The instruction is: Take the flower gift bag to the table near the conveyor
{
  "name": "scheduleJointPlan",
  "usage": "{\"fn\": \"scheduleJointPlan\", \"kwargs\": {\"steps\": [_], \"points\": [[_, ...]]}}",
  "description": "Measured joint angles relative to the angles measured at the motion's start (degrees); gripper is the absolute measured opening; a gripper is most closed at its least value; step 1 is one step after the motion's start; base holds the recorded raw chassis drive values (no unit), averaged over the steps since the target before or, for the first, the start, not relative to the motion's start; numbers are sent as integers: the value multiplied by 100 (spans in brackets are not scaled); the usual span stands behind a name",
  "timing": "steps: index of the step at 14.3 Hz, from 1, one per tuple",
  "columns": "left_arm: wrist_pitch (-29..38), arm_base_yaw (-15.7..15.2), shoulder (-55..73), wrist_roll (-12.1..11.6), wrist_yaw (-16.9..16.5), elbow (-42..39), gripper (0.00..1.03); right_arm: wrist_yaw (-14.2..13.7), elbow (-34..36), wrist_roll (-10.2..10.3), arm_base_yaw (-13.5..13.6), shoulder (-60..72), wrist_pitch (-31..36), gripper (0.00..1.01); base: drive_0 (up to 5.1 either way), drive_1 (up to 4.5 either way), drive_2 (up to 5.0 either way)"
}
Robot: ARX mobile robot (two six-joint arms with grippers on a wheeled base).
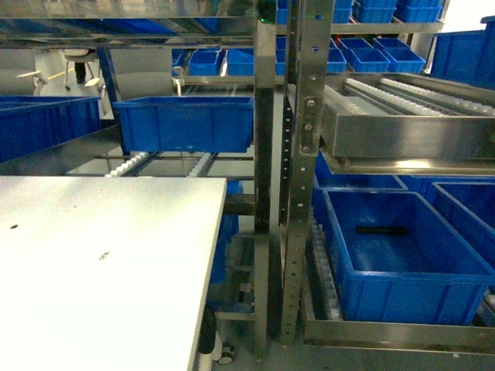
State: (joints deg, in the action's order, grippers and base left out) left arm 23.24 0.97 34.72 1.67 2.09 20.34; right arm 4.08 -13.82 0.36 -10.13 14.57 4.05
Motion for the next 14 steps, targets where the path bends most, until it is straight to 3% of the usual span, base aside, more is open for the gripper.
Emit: {"fn": "scheduleJointPlan", "kwargs": {"steps": [14], "points": [[-11, -4, 0, 2, 0, 0, 2, 0, 0, 0, 0, -4, -11, 2, -500, 245, 245]]}}
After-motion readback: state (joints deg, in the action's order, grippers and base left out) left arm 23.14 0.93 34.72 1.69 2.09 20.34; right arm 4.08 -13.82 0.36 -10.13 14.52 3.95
